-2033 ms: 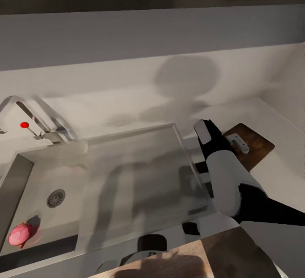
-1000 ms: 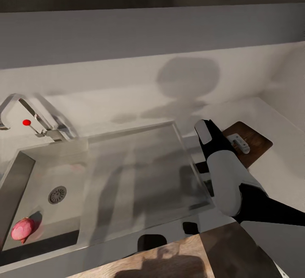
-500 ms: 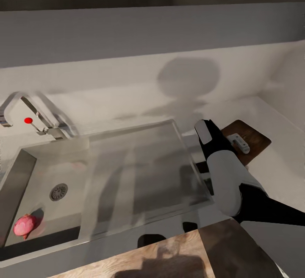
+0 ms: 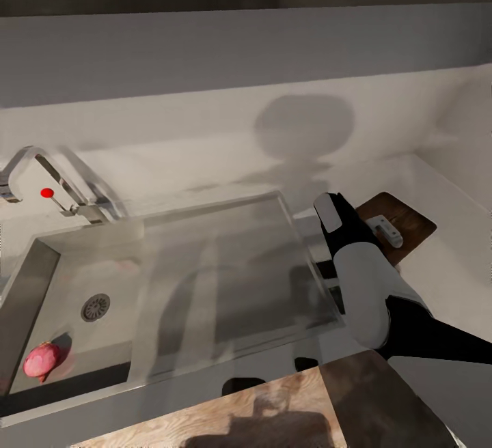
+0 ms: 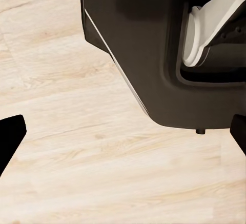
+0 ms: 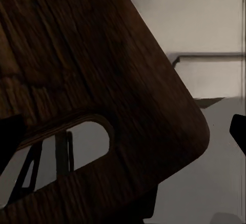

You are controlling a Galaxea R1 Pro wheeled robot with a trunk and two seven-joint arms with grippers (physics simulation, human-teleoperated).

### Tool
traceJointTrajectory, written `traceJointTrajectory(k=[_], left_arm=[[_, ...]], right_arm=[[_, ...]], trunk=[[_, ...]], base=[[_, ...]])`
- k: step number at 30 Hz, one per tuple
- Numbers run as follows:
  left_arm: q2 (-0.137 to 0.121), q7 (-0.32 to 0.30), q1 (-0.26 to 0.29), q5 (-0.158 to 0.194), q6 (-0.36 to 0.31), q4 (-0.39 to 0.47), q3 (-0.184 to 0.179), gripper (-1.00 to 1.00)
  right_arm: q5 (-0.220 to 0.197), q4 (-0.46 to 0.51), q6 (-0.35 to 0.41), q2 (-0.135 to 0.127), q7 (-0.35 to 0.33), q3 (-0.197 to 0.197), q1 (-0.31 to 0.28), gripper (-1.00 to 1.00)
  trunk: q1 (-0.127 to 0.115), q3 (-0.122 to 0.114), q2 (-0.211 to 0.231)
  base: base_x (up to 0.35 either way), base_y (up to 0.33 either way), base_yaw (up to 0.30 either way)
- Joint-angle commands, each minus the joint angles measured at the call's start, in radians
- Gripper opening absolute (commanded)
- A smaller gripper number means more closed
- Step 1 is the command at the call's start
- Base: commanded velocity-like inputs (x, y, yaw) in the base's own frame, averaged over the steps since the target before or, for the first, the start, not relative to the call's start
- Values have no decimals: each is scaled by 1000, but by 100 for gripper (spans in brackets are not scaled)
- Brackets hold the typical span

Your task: In the kitchen, take the Vidalia onion out of the sink, dice it on the chopping board with the paring knife, put the diced onion into the bowl on the countertop, then place both the paring knife and the chopping board into the sink.

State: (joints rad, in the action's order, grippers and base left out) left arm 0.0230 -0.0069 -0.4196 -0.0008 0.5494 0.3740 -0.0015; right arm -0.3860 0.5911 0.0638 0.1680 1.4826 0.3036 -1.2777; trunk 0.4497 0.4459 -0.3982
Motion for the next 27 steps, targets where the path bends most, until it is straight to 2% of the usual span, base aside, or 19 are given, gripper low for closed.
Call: traceJointTrajectory(k=[1, 6, 27], left_arm=[[0, -1, -1, 1, 1, 2, 0, 100], [0, -1, -1, 2, 1, 2, 0, 100], [-1, -1, -1, 2, 1, 2, 1, 100]], right_arm=[[-1, 1, 7, 1, 2, 3, -1, 100], [-1, 0, 6, 2, 2, 3, 0, 100], [-1, -1, 2, 7, 9, 3, -1, 100]], trunk=[[0, 1, -2], [0, 1, -2], [0, 1, -2]], base=[[-187, 0, 0], [-139, 0, 0], [-4, 0, 0]])
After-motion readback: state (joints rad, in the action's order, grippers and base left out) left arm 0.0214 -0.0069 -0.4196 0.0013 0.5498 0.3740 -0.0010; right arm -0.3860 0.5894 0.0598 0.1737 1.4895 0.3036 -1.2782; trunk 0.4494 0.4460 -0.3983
